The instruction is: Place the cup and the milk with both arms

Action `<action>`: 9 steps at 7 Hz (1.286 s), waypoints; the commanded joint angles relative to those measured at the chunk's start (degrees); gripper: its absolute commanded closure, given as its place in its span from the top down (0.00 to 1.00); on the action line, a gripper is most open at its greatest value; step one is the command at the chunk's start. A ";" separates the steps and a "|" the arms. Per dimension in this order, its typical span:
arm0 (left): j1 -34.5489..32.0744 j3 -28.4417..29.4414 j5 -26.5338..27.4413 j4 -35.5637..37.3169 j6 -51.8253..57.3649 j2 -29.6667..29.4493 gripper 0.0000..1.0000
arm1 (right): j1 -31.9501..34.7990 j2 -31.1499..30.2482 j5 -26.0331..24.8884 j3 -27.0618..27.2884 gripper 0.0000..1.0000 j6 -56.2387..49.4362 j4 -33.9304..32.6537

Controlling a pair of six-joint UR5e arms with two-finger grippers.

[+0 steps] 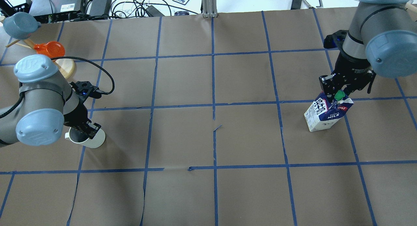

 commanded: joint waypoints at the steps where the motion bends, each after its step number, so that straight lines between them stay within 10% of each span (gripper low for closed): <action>1: -0.76 2.33 -1.24 1.29 -0.68 -0.11 0.00 | 0.25 -0.06 1.15 -3.56 0.07 0.53 2.12; 9: -42.22 20.54 -10.21 -3.45 -46.96 -11.34 0.00 | 6.32 0.91 10.20 -7.27 0.06 15.47 3.28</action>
